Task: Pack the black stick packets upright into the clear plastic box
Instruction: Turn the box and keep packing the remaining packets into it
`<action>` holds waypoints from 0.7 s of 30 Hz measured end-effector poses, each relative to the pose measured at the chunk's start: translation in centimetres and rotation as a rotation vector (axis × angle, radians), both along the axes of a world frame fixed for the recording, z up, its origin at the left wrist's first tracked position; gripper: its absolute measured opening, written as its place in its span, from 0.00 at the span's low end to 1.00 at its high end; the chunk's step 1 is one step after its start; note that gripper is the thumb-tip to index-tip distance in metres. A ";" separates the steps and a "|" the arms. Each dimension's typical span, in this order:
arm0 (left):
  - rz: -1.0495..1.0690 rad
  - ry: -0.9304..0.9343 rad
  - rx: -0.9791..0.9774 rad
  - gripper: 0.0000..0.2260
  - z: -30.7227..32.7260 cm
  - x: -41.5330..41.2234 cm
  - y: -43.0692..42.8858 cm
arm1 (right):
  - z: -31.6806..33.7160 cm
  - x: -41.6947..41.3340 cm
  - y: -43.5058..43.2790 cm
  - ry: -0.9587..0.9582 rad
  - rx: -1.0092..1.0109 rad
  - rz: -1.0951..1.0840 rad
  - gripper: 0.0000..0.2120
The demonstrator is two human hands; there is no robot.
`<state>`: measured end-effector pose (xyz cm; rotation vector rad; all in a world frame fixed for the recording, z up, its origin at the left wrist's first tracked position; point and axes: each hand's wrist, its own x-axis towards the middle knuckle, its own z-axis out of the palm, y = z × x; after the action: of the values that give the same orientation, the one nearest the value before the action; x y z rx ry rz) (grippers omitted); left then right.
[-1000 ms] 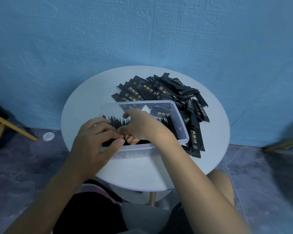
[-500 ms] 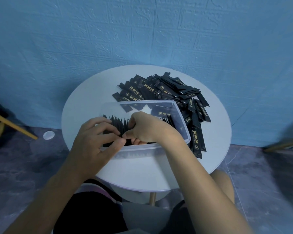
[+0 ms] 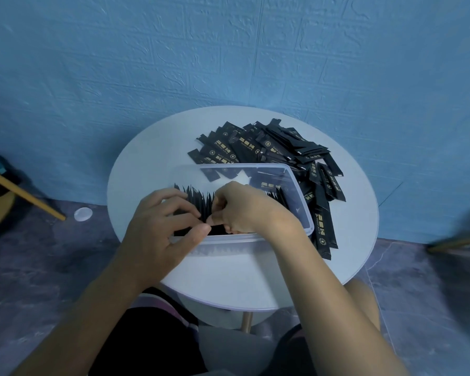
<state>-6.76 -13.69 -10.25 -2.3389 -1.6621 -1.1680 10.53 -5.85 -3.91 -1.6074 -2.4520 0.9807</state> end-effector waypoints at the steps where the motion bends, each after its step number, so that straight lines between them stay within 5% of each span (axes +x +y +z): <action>1: -0.002 -0.003 -0.004 0.16 0.0 0.0 0.0 | 0.0 0.4 0.0 0.045 -0.011 -0.017 0.06; 12: -0.004 -0.044 -0.040 0.18 0.4 0.4 -0.2 | 0.7 7.4 0.1 0.348 0.175 -0.149 0.07; 16: -0.012 -0.037 -0.029 0.18 0.5 0.6 -0.4 | 0.6 10.7 -0.9 0.559 0.381 -0.358 0.06; 19: -0.013 -0.029 -0.041 0.18 0.6 0.7 -0.4 | -0.9 13.6 -0.9 0.317 0.485 -0.563 0.05; 21: -0.010 -0.029 -0.044 0.18 0.7 0.7 -0.5 | -2.4 15.0 -0.7 0.136 0.380 -0.602 0.14</action>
<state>-6.06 -14.16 -9.59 -2.3699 -1.7051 -1.1851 25.54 -6.58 -6.33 -1.8734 -1.7435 0.4767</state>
